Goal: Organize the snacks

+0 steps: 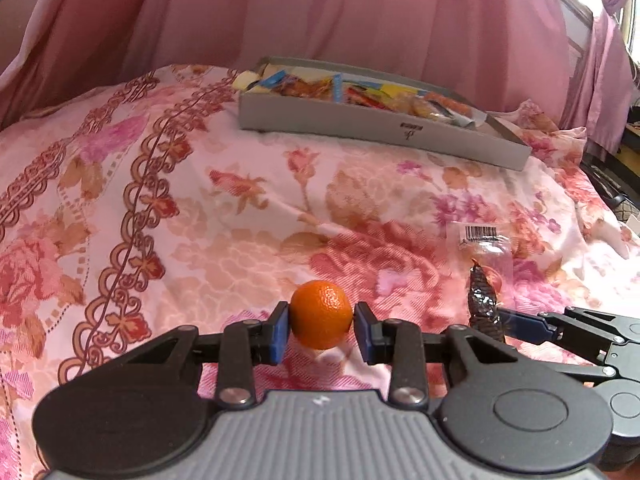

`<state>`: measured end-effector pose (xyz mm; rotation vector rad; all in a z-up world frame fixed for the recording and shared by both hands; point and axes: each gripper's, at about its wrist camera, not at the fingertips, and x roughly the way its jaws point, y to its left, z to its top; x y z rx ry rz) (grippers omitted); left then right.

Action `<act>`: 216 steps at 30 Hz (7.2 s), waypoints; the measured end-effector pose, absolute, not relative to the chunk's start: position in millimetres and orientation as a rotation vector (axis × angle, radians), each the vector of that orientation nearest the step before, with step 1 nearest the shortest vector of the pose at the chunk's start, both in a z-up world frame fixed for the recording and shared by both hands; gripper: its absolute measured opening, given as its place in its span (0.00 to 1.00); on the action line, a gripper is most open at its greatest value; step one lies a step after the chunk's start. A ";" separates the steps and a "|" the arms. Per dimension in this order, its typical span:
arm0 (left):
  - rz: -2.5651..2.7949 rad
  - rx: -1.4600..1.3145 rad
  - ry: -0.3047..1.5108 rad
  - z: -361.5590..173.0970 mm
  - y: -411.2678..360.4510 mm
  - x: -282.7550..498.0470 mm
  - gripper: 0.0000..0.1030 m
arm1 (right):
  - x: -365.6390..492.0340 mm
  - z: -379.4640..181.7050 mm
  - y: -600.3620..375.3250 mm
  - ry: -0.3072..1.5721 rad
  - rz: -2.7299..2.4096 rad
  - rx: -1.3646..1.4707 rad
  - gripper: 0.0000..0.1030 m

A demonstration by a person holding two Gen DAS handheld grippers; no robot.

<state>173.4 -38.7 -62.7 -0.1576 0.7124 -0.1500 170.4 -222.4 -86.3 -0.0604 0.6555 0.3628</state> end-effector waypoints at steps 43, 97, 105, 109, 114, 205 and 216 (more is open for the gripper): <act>-0.292 -0.138 0.505 23.8 -101.7 389.7 0.36 | 366.7 19.0 -305.3 0.362 0.159 -0.094 0.41; -0.158 -0.173 0.457 47.9 -104.2 383.4 0.99 | 345.1 24.6 -329.4 0.365 0.074 0.010 0.99; -0.112 -0.195 0.413 63.0 -95.3 355.2 0.99 | 320.5 43.1 -326.3 0.331 0.075 0.036 0.99; -0.093 -0.190 0.397 68.5 -89.0 333.6 1.00 | 302.8 50.9 -324.6 0.313 0.083 0.057 0.99; -0.066 -0.178 0.364 74.3 -79.1 305.0 1.00 | 278.2 58.8 -320.8 0.303 0.103 0.055 0.99; -0.030 -0.113 0.464 -30.6 30.9 54.8 1.00 | 49.4 -27.0 -224.8 0.502 0.024 0.106 0.99; -0.025 -0.150 0.478 -31.7 35.4 56.3 1.00 | 51.0 -33.1 -222.1 0.528 0.016 0.097 0.99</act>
